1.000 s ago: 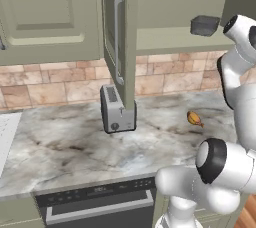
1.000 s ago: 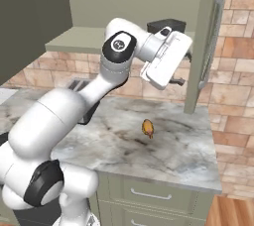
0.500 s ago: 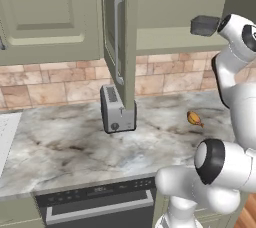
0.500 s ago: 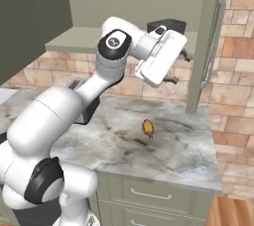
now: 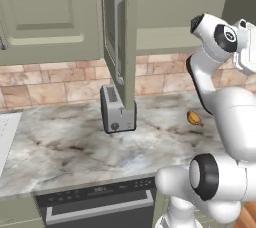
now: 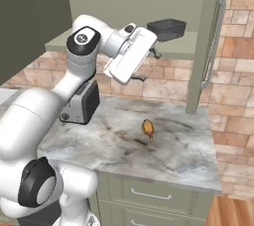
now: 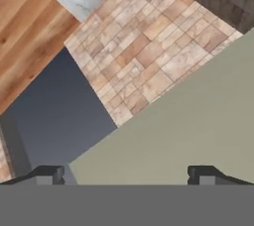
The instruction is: Retrieve the tupperware from the cabinet, then place the raw meat into the tupperware to avoid contamination.
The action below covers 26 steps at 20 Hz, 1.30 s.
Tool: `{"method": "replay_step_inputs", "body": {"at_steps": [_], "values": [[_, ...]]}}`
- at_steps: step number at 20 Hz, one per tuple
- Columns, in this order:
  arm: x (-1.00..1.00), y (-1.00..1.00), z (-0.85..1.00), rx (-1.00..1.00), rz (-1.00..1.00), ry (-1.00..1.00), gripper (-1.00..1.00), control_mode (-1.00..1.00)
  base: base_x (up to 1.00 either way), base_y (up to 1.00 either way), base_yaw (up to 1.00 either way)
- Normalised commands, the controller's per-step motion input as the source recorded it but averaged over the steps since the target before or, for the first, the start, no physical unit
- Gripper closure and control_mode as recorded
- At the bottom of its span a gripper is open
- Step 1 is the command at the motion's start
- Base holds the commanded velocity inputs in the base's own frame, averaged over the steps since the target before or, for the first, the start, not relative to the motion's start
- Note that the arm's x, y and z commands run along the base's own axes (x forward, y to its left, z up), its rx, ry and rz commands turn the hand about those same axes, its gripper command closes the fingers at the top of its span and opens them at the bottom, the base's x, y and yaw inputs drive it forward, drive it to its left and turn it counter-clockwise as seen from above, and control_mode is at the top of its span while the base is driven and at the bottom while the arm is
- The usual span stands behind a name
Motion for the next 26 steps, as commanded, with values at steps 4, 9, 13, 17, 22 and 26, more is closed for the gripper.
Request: {"method": "replay_step_inputs", "body": {"at_steps": [4, 9, 13, 17, 22, 26], "values": [[0.43, 0.5, 0.02, 0.03, 0.05, -0.25, -1.0, -1.0, 0.0, 0.0, 0.0], [0.43, 0.29, 0.15, 0.0, 0.06, -0.25, -1.0, -1.0, 0.0, 0.0, 0.0], [0.52, 0.06, 0.15, 0.02, -0.03, -0.24, -1.0, -1.0, 0.0, 0.0, 0.0], [0.57, 0.02, 0.08, 0.09, -0.08, -0.27, -1.0, -1.0, 0.0, 0.0, 0.0], [0.57, 0.05, 0.03, 0.13, -0.05, -0.25, -1.0, -1.0, 0.0, 0.0, 0.0], [0.28, 0.22, 0.36, 0.05, 0.01, -0.04, -1.0, -1.0, 0.0, 0.0, 0.0]]}}
